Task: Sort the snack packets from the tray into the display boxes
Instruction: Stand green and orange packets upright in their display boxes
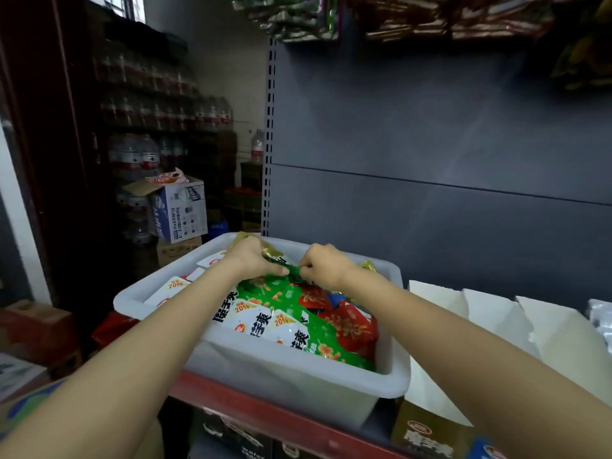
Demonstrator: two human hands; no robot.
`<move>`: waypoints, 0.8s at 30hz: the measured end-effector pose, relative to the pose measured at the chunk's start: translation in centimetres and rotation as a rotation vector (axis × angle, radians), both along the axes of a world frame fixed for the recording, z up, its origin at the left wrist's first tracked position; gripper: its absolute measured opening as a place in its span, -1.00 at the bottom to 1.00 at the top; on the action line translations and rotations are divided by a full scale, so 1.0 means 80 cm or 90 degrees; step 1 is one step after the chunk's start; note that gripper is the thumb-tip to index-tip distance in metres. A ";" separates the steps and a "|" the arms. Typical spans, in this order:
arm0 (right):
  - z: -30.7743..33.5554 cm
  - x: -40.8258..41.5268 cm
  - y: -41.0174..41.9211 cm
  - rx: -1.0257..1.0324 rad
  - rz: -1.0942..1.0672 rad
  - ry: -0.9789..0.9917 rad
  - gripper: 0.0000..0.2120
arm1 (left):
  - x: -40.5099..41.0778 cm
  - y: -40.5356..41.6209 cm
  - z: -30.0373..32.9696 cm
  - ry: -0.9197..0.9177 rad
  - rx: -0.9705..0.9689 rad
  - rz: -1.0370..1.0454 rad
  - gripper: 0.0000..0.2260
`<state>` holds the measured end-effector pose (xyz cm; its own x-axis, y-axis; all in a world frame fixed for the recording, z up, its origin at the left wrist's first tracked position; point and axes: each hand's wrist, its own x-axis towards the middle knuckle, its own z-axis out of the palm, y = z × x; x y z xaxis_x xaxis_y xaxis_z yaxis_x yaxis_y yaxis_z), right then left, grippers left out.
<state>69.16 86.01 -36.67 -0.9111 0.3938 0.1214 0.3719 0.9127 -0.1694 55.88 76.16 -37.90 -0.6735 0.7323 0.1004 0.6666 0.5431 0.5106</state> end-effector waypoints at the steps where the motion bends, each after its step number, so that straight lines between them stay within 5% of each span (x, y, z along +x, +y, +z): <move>1: 0.001 0.004 -0.003 0.006 -0.004 0.017 -0.67 | 0.004 0.000 0.000 0.037 0.015 0.028 -0.62; 5: -0.001 0.020 -0.011 -0.010 -0.037 0.079 -0.65 | 0.040 -0.005 0.009 -0.066 0.194 0.089 -0.66; 10: 0.012 0.060 -0.034 -0.005 0.008 0.130 -0.64 | 0.100 -0.010 0.034 -0.469 0.388 0.050 -0.74; 12: 0.015 0.083 -0.043 0.022 0.016 0.147 -0.65 | 0.123 -0.011 0.040 -0.470 0.417 0.042 -0.93; 15: 0.023 0.126 -0.051 0.013 0.010 0.186 -0.75 | 0.151 -0.008 0.046 -0.429 0.449 0.051 -0.79; 18: 0.034 0.173 -0.053 -0.132 0.028 0.263 -0.76 | 0.176 -0.001 0.054 -0.368 0.491 0.061 -0.92; 24: 0.032 0.264 -0.020 -0.236 -0.063 0.456 -0.61 | 0.276 0.009 0.073 -0.470 0.564 -0.114 -0.73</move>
<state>90.31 84.39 -34.11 -0.6206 0.5971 0.5083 0.1338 0.7193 -0.6816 77.99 76.86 -32.08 -0.6761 0.6929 0.2505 0.0797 -0.2693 0.9598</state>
